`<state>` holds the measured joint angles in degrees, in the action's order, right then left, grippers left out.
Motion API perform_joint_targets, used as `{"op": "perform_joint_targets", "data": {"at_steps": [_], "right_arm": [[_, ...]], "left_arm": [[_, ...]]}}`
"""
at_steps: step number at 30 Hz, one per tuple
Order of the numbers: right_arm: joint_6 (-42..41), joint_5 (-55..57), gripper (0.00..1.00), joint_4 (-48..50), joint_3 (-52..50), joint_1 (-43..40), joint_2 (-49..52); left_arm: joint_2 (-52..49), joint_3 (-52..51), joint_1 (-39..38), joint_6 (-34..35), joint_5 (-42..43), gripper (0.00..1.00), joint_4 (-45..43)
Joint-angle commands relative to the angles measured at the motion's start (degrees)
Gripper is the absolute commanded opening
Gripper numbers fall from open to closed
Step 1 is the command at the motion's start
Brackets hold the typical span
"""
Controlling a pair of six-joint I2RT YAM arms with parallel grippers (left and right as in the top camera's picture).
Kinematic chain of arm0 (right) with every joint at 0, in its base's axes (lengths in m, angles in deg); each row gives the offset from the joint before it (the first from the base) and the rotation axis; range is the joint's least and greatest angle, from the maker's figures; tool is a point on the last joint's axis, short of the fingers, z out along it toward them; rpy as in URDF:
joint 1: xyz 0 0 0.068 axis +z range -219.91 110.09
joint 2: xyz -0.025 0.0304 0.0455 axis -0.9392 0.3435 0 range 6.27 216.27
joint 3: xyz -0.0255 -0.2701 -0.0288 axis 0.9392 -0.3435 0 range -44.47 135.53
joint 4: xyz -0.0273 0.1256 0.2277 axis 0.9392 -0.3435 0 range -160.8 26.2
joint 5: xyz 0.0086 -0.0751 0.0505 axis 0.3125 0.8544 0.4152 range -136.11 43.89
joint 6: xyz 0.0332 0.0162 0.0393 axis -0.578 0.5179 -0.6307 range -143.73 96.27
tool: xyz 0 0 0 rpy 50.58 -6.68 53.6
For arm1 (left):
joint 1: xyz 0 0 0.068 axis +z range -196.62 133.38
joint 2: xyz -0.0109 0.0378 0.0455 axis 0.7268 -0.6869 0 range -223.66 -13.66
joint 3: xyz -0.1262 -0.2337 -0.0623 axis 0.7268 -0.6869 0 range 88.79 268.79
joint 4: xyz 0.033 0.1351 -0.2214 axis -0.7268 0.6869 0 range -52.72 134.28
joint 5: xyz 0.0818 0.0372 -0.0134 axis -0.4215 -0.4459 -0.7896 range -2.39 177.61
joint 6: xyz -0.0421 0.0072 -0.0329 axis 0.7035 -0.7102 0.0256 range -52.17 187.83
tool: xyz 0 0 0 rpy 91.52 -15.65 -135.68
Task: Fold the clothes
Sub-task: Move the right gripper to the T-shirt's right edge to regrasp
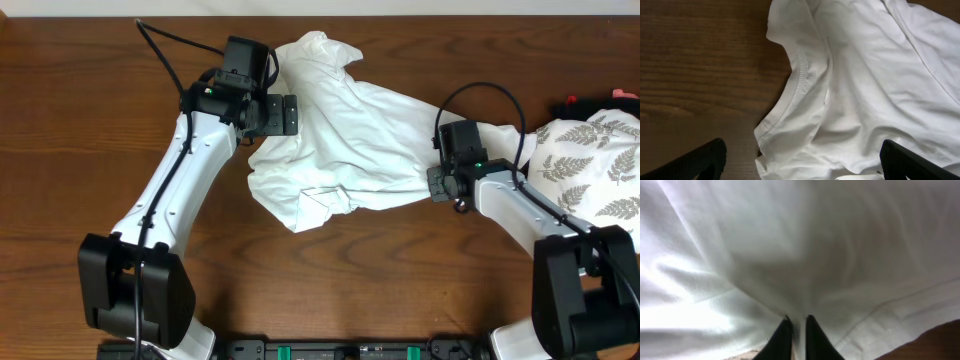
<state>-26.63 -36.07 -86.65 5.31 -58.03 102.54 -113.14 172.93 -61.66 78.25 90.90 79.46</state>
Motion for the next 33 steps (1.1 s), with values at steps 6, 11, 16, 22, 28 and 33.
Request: {"op": "perform_joint_targets", "data": {"at_steps": [6, 11, 16, 22, 28, 33], "right_arm": [[-1.4, 0.1, 0.01, 0.8, -0.3, 0.5, 0.4], [-1.4, 0.2, 0.01, 0.2, -0.3, 0.5, 0.3], [-6.1, 5.5, 0.01, -4.6, 3.3, 0.5, -4.3], [-6.1, 17.2, 0.01, -3.2, 12.3, 0.4, -9.0], [-7.4, 20.0, 0.01, 15.7, 14.7, -2.8, -5.4], [-18.5, 13.6, 0.08, 17.1, 19.0, -10.1, 6.6]], "left_arm": [[0.2, 1.0, 0.1, -0.7, 0.3, 0.98, 0.2], [0.2, 1.0, 0.1, -0.7, 0.3, 0.98, 0.3], [0.2, 1.0, 0.1, -0.8, 0.3, 0.98, 0.4], [0.2, 1.0, 0.1, -0.7, 0.3, 0.98, 0.2], [0.2, 1.0, 0.1, -0.7, 0.4, 0.98, 0.3], [0.2, 1.0, 0.1, -0.7, 0.4, 0.98, 1.3]]}}
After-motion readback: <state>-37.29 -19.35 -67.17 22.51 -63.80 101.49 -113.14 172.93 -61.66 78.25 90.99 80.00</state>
